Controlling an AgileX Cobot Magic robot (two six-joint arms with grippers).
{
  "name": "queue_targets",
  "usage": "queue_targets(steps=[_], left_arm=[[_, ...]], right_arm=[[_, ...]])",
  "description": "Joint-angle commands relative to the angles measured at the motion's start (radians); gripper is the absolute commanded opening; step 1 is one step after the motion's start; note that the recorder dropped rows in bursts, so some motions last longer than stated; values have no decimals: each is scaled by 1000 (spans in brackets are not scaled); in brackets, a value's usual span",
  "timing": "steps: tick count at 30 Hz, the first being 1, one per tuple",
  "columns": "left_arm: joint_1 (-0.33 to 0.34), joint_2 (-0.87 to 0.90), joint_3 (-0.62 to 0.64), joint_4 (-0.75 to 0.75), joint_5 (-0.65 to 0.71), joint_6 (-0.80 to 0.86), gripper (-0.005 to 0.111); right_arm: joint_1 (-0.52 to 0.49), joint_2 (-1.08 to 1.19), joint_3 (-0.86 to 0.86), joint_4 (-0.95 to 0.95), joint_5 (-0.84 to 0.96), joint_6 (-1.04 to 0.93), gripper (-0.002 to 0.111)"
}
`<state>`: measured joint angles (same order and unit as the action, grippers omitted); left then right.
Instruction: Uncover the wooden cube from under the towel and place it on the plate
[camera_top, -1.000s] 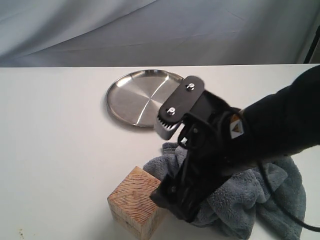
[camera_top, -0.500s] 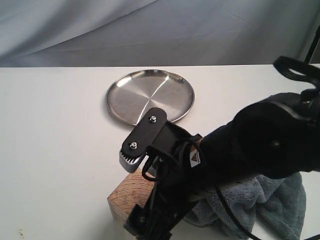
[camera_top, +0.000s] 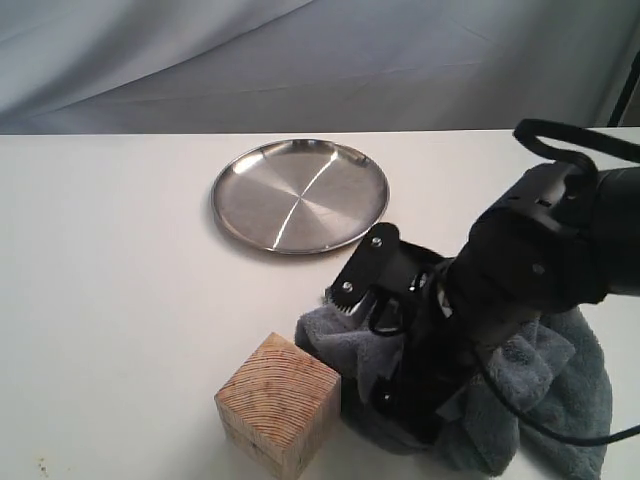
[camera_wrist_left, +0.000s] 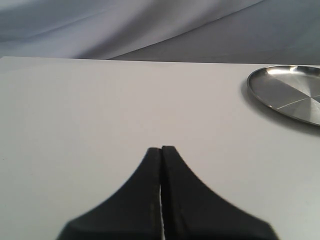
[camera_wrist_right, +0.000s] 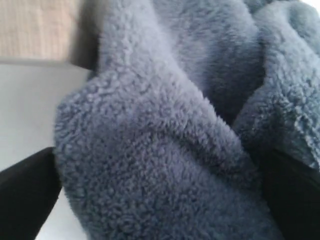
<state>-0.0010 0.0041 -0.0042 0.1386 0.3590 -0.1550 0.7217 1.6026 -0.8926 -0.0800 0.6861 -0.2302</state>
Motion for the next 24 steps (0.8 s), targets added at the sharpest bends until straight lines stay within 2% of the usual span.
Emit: queue_targets(steps=[1, 4, 7, 11, 17, 21, 24], left_arm=[[-3, -4, 4, -1, -15, 1, 0], [-3, -4, 4, -1, -15, 1, 0], [-3, -4, 4, -1, -15, 1, 0], [-3, -4, 4, -1, -15, 1, 0], [-3, -4, 4, -1, -15, 1, 0], [-3, -4, 4, -1, -15, 1, 0], [-3, -4, 4, -1, -15, 1, 0]], right_arm=[[-135, -3, -6, -165, -3, 128, 105], [-271, -3, -6, -249, -1, 230, 105], [-353, -10, -6, -238, 0, 260, 105], [-345, -157, -59, -23, 77, 145, 105], [-345, -358, -74, 146, 145, 34, 105], [-341, -427, -74, 434, 155, -182, 105], [-301, -433, -59, 605, 180, -344, 105]])
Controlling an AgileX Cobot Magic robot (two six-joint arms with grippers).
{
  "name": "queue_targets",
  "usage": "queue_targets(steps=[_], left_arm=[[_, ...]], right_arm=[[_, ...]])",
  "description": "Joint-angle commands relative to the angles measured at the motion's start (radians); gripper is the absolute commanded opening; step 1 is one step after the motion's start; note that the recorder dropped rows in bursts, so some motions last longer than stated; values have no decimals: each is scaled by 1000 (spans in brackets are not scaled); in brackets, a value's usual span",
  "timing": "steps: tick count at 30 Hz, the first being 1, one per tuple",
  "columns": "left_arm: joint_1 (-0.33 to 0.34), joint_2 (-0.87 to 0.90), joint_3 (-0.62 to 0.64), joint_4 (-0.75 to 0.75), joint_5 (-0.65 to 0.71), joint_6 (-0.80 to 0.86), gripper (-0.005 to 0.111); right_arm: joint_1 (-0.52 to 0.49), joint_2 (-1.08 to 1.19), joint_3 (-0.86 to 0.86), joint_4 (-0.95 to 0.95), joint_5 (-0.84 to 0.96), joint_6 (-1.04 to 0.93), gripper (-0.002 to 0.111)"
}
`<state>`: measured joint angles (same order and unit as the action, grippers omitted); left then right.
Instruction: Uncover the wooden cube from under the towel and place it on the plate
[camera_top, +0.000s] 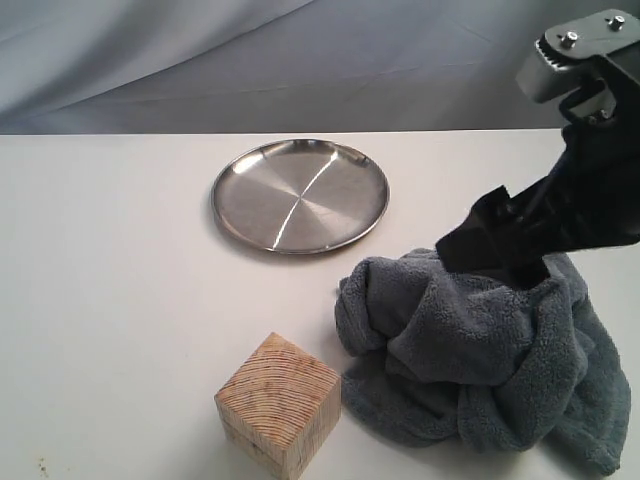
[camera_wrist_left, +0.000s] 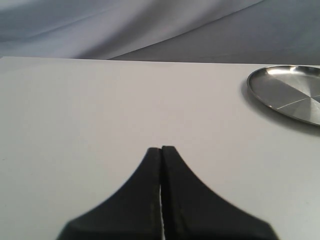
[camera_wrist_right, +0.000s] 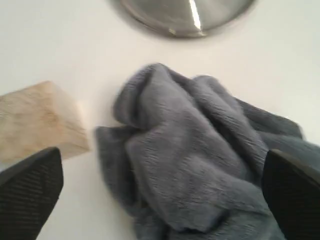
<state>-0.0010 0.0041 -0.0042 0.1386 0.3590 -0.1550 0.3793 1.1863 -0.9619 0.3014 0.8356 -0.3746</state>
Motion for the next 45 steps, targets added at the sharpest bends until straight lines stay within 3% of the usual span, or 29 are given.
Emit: queue_targets(steps=[1, 12, 17, 21, 27, 30, 33, 41, 45], left_arm=[[-3, -4, 4, -1, -15, 1, 0], [-3, -4, 4, -1, -15, 1, 0], [-3, -4, 4, -1, -15, 1, 0], [-3, -4, 4, -1, -15, 1, 0], [-3, -4, 4, -1, -15, 1, 0], [-3, -4, 4, -1, -15, 1, 0], [-3, -4, 4, -1, -15, 1, 0], [-3, -4, 4, -1, -15, 1, 0], [-3, -4, 4, -1, -15, 1, 0]], right_arm=[[63, -14, 20, 251, 25, -238, 105], [294, 173, 111, 250, -207, -291, 105], [391, 304, 111, 241, -398, -291, 105], [423, 380, 111, 241, -514, -260, 105], [431, 454, 111, 241, -545, -227, 105], [455, 477, 111, 230, -598, -229, 100], [480, 480, 111, 230, -651, -229, 82], [506, 481, 111, 251, -673, -224, 4], [506, 481, 111, 284, -667, -224, 0]])
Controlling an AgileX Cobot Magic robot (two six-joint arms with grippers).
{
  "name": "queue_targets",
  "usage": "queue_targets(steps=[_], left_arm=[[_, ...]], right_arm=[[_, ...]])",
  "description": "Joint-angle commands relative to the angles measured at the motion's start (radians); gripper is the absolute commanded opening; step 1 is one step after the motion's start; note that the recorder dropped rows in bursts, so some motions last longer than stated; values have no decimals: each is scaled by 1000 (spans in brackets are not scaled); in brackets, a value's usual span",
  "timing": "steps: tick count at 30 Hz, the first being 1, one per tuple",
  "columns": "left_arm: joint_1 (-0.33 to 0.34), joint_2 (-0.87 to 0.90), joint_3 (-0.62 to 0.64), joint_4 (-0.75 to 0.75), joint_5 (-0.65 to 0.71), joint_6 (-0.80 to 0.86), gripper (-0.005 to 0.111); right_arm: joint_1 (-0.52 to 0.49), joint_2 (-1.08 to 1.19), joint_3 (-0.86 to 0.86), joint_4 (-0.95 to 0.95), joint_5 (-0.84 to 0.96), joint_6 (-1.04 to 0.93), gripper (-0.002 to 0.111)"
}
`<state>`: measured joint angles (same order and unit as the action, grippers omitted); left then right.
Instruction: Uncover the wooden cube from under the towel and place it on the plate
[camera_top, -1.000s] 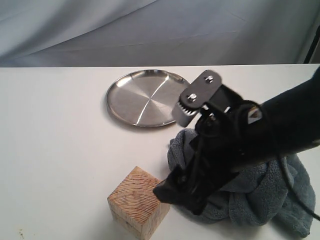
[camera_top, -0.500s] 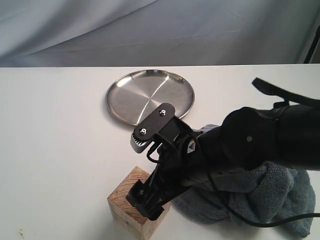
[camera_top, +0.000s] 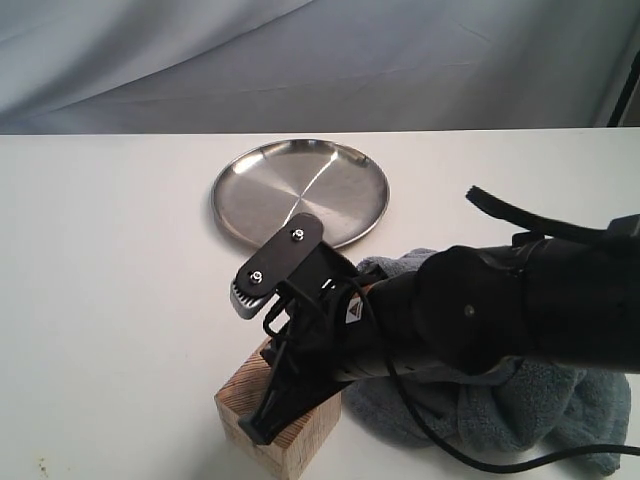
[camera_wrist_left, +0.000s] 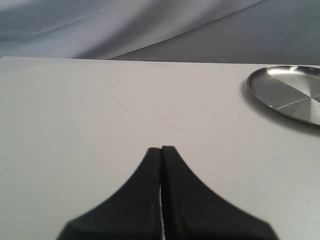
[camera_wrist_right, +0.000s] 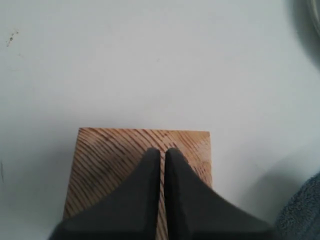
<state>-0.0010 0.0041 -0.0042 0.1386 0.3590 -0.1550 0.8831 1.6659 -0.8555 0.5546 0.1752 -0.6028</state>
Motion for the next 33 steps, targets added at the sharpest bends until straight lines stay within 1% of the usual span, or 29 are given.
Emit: queue_targets(steps=[1, 4, 5, 7, 9, 12, 14, 24, 29, 31, 33], left_arm=[[-3, -4, 4, -1, -15, 1, 0], [-3, -4, 4, -1, -15, 1, 0], [-3, -4, 4, -1, -15, 1, 0], [-3, -4, 4, -1, -15, 1, 0], [-3, -4, 4, -1, -15, 1, 0], [-3, -4, 4, -1, -15, 1, 0], [-3, -4, 4, -1, -15, 1, 0], [-3, -4, 4, -1, -15, 1, 0], [-3, -4, 4, -1, -15, 1, 0], [-3, -4, 4, -1, -15, 1, 0], [-3, -4, 4, -1, -15, 1, 0]], right_arm=[[3, 2, 5, 36, -7, 5, 0], [4, 2, 5, 34, 8, 5, 1], [4, 2, 5, 29, 21, 5, 5], [4, 2, 5, 24, 50, -2, 17], [4, 2, 5, 24, 69, -2, 38], [4, 2, 5, 24, 74, -2, 81], [5, 2, 5, 24, 74, -2, 105], [5, 57, 5, -4, 71, -15, 105], [5, 131, 5, -4, 27, -17, 105], [5, 138, 5, -4, -23, -17, 104], [5, 138, 5, -1, -31, -17, 102]])
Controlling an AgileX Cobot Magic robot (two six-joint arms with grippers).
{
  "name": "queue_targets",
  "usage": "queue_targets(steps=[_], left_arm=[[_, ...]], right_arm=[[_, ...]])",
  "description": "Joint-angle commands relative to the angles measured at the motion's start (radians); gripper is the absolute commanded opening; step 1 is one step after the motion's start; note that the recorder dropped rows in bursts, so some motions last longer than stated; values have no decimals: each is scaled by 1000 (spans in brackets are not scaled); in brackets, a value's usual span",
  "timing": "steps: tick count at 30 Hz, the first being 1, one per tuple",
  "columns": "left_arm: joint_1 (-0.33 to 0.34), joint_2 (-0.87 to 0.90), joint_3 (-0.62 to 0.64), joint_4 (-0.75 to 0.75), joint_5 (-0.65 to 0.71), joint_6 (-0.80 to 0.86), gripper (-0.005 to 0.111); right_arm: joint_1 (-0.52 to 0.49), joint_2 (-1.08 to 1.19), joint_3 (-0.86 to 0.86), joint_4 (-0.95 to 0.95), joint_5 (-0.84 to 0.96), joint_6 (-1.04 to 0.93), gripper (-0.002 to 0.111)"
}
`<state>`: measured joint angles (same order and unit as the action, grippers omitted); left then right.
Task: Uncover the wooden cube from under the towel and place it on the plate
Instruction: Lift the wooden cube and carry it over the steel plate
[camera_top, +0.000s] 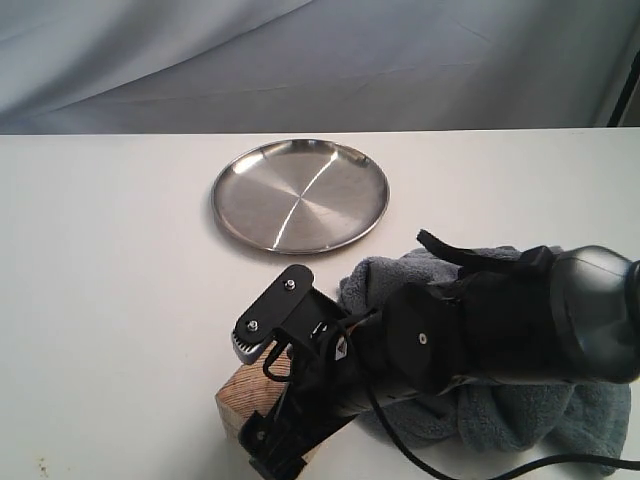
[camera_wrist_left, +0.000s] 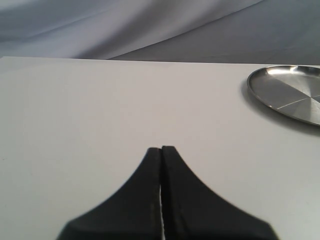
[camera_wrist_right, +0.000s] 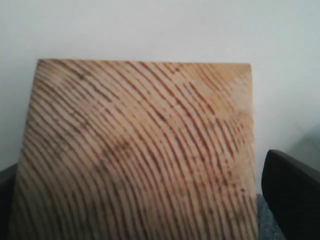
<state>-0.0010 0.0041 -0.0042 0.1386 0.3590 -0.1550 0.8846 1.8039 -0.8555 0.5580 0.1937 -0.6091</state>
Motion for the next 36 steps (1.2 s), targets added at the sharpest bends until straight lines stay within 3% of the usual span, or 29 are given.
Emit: queue_targets(steps=[1, 3, 5, 7, 8, 9, 10, 19, 25, 30, 36], left_arm=[[-3, -4, 4, -1, -15, 1, 0], [-3, -4, 4, -1, -15, 1, 0], [-3, -4, 4, -1, -15, 1, 0], [-3, -4, 4, -1, -15, 1, 0], [-3, -4, 4, -1, -15, 1, 0], [-3, -4, 4, -1, -15, 1, 0], [-3, -4, 4, -1, -15, 1, 0], [-3, -4, 4, -1, -15, 1, 0], [-3, -4, 4, -1, -15, 1, 0], [-3, -4, 4, -1, -15, 1, 0], [-3, -4, 4, -1, -15, 1, 0]], right_arm=[[4, 0, 5, -4, -42, -11, 100], [4, 0, 5, -4, -24, -8, 94], [4, 0, 5, -4, -24, 0, 79], [4, 0, 5, -4, -24, 0, 39], [4, 0, 5, -4, -24, 0, 27], [4, 0, 5, -14, -28, 0, 6], [4, -2, 5, -18, -30, 0, 0], [1, -217, 5, -31, -175, -70, 0], [-26, -281, 5, -54, -387, -99, 0], [-142, -276, -1, -54, -495, -99, 0], [-274, -176, -191, -113, -365, -99, 0]])
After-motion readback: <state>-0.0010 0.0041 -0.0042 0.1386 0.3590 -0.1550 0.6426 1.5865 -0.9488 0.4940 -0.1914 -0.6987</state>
